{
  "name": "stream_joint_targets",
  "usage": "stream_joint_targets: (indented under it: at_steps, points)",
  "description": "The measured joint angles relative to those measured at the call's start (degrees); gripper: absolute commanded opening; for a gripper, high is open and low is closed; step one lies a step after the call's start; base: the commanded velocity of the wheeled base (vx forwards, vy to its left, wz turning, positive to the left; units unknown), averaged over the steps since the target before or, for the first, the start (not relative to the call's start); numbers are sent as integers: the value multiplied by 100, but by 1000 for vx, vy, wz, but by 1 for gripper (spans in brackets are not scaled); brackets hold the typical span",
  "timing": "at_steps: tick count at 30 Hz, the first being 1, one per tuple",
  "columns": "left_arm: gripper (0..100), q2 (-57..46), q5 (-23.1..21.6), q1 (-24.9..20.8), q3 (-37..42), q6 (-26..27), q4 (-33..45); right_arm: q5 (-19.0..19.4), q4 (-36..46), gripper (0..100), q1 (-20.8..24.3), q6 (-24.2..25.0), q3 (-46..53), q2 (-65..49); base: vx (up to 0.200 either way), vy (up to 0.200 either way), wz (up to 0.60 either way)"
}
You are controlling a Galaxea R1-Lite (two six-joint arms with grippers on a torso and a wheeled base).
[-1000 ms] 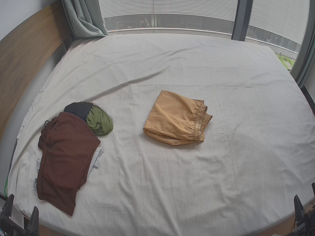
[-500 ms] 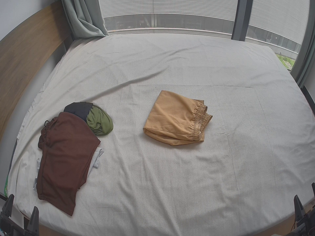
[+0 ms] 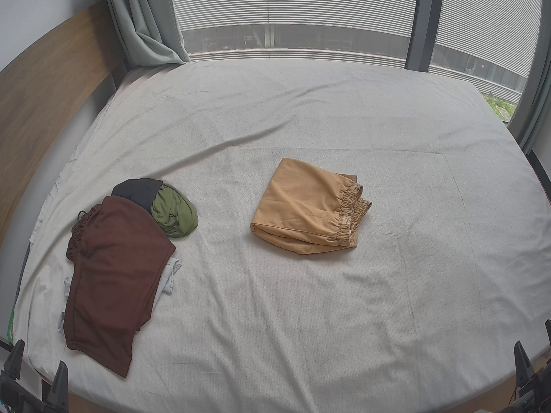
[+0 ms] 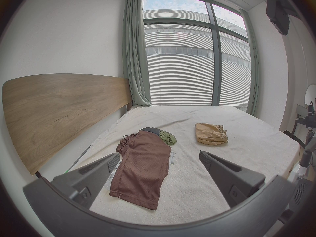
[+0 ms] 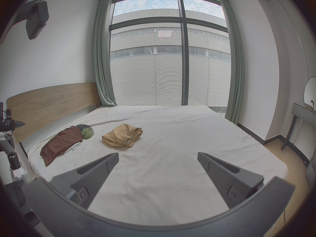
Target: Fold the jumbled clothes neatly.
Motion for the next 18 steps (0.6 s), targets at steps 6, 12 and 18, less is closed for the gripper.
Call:
stream_joint_targets:
  at_steps: [6, 12, 18]
  points:
    - [100, 2, 0, 0, 0, 0, 2, 0, 0, 100, 1, 0, 0, 0, 0, 0, 0]
    - [100, 2, 2, -2, 0, 0, 2, -2, 0, 100, 1, 0, 0, 0, 0, 0, 0]
    - [100, 2, 0, 0, 0, -2, 0, 0, 0, 100, 1, 0, 0, 0, 0, 0, 0]
